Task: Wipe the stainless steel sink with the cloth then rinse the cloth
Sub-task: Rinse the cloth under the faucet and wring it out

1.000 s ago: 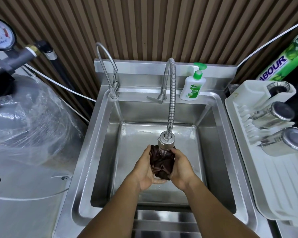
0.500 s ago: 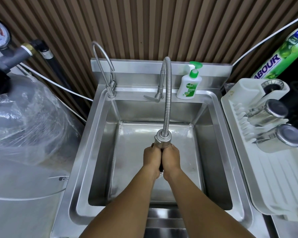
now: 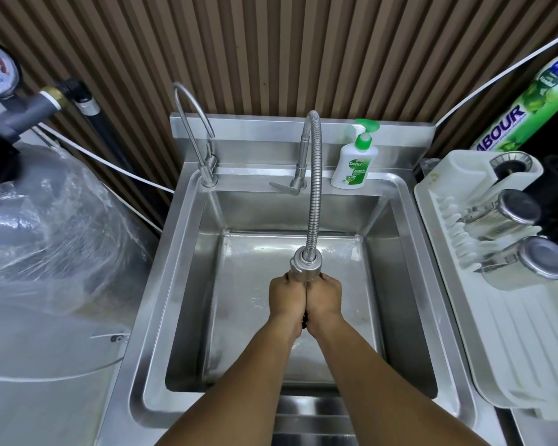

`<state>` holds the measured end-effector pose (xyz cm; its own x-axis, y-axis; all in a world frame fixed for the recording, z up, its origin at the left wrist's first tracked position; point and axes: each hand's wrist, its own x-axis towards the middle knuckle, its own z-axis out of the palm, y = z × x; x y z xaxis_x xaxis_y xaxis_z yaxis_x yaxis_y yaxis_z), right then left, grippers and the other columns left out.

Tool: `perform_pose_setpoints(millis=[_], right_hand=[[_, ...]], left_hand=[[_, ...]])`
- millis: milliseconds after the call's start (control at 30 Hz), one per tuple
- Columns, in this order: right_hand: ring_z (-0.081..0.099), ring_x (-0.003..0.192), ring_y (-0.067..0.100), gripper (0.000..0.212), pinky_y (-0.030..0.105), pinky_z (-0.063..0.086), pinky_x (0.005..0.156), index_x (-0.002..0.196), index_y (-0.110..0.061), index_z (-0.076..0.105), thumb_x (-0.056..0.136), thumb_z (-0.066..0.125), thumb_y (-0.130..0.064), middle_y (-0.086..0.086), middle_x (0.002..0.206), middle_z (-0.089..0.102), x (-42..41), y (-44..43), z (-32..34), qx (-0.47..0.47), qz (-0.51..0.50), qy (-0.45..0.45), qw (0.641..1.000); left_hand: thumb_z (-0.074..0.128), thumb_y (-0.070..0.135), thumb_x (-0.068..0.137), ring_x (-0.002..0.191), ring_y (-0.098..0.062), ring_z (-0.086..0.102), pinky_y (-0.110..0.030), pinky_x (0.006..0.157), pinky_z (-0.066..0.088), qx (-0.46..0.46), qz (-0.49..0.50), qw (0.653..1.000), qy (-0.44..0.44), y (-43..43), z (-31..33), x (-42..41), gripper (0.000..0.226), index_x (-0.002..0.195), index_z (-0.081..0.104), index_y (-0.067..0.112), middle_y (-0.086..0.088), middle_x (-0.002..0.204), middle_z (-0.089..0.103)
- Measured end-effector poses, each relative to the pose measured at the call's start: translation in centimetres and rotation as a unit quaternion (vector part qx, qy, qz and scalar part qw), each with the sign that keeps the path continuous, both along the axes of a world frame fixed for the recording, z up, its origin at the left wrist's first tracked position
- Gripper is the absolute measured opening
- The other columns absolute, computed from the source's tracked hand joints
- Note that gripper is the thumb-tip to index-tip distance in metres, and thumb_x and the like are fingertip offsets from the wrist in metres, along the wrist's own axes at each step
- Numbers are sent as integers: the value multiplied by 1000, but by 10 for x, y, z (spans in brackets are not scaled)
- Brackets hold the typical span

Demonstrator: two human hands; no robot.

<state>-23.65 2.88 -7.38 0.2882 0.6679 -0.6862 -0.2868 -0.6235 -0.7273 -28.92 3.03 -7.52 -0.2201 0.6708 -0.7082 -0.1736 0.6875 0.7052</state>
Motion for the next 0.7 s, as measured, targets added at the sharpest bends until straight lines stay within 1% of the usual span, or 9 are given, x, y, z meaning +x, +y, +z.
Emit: perform_pose_setpoints(millis=[100, 167, 267, 333, 400, 467, 500, 600, 700], right_hand=[[32, 51, 20, 29, 28, 28, 50, 61, -9, 43, 80, 63, -2, 6, 54, 37, 0, -2, -3, 0, -1, 11, 1000], [32, 48, 19, 20, 26, 27, 48, 66, -7, 50, 82, 61, -3, 9, 58, 39, 0, -4, -4, 4, 10, 4, 1000], [37, 44, 20, 22, 23, 28, 44, 72, -7, 53, 90, 62, -17, 13, 63, 47, 4, -5, -2, 13, 42, -4, 999], [49, 48, 20, 30, 24, 34, 44, 77, -9, 59, 95, 54, -32, 12, 67, 58, 9, -4, 0, 3, 67, 11, 998], [63, 64, 22, 34, 28, 43, 52, 94, -9, 67, 96, 51, -39, 11, 83, 71, 15, -4, 0, -1, 92, 30, 995], [71, 83, 22, 29, 33, 51, 64, 107, -12, 64, 96, 58, -38, 10, 101, 75, 22, -8, -2, -13, 116, 42, 992], [71, 92, 23, 24, 36, 53, 72, 110, -17, 63, 97, 59, -36, 8, 106, 75, 25, -12, -3, -19, 132, 54, 990], [68, 102, 22, 18, 40, 53, 83, 111, -25, 64, 104, 50, -33, 4, 111, 76, 25, -21, -6, -18, 143, 103, 984], [71, 102, 27, 25, 41, 54, 86, 114, -17, 66, 108, 42, -22, 10, 108, 77, 15, -21, -10, 20, 66, 116, 991]], left_hand=[[60, 24, 87, 61, -24, 47, -30, 53, 35, 5, -14, 1000, 9, -1, -1, 0, 27, 66, 51, 9, -9, 62, 50], [58, 25, 89, 60, -22, 45, -27, 50, 33, 2, -17, 1000, 4, -2, -1, -1, 25, 71, 50, 9, -10, 65, 47], [51, 26, 94, 54, -23, 49, -24, 47, 36, -7, -9, 1000, -21, -2, -2, -5, 29, 71, 52, 9, -11, 64, 53], [46, 30, 97, 60, -27, 59, -31, 52, 45, -18, 4, 998, -58, -2, 0, -11, 33, 77, 61, 8, -11, 69, 65], [45, 33, 100, 75, -30, 71, -45, 69, 57, -21, 23, 995, -98, -3, -4, -17, 36, 91, 69, 8, -12, 82, 76], [45, 33, 102, 91, -33, 73, -54, 87, 57, -14, 41, 992, -118, -4, -7, -21, 35, 103, 70, 8, -16, 98, 76], [45, 33, 103, 96, -34, 72, -54, 90, 55, -13, 48, 991, -123, -5, -9, -23, 35, 106, 68, 7, -18, 104, 75], [41, 32, 105, 98, -32, 72, -46, 81, 58, 8, 40, 990, -137, -8, -14, -26, 36, 108, 66, 5, -20, 106, 74], [38, 36, 106, 95, -25, 68, -36, 75, 51, 21, -5, 998, -60, -15, -20, -24, 36, 104, 64, 12, -16, 108, 72]])
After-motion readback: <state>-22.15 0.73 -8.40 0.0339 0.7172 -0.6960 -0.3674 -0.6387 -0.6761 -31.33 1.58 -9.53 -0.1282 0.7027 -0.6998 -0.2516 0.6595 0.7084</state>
